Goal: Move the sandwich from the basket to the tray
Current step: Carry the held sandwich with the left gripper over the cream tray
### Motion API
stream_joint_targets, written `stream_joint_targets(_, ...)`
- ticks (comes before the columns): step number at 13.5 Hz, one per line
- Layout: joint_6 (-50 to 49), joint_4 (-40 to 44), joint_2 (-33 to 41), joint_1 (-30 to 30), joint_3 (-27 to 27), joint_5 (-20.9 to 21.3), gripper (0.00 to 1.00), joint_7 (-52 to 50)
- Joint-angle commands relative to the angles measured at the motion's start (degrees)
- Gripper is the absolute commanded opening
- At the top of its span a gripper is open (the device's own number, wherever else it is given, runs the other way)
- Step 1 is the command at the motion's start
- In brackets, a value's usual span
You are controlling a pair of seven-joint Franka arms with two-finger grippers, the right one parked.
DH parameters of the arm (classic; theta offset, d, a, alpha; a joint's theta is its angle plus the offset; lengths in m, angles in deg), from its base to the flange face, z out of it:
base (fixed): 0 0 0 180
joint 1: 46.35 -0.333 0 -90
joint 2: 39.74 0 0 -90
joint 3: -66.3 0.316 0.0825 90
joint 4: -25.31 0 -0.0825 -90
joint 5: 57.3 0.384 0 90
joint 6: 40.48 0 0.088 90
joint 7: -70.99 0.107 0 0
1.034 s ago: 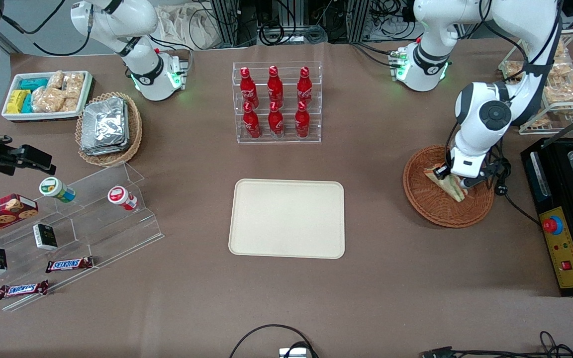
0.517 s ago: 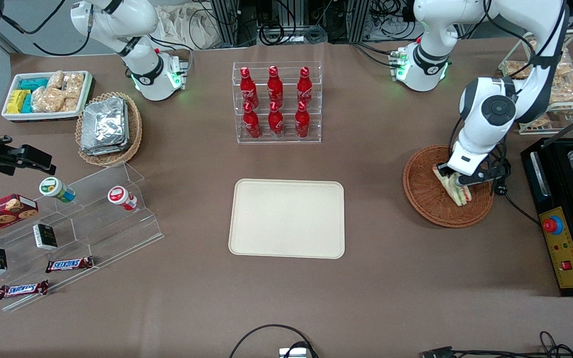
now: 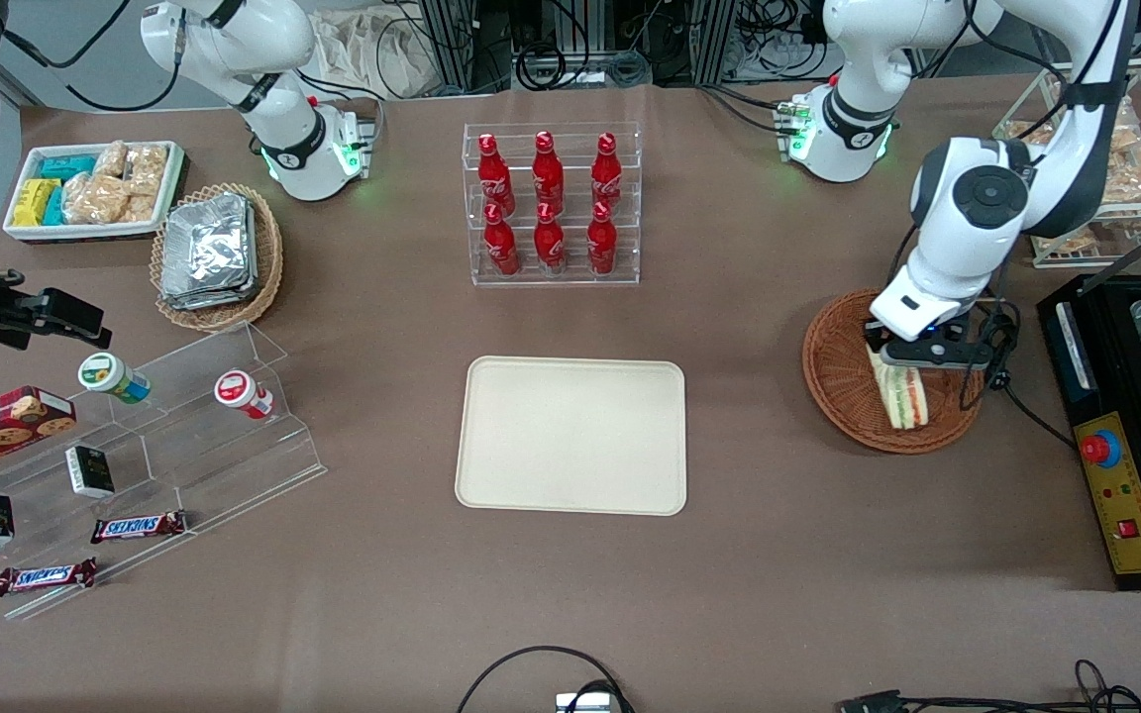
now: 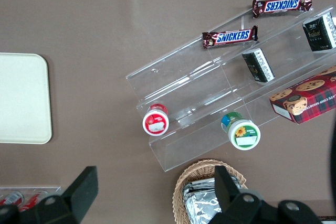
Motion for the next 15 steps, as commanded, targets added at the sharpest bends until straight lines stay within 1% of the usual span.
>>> stream_joint_targets(1, -1.5, 6.2, -3.4, 3.9, 0.1, -1.1, 0.16, 0.9)
stream_joint_targets(3, -4.4, 11.4, -6.2, 7.4, 0.1, -4.2, 0.14, 0.3)
stream_joint_targets(5, -10.2, 18.5, -9.6, 10.6, 0.0, -5.6, 0.14, -1.3)
stream_joint_targets(7, -15.4, 24.3, -12.3, 13.2, -0.1, -5.7, 0.14, -5.0)
stream_joint_targets(12, -16.6, 34.9, -20.0, 19.8, -0.1, -5.7, 0.16, -12.7)
stream_joint_targets(15, -16.1, 38.0, -23.9, 22.6, -0.1, -5.6, 0.17, -16.6)
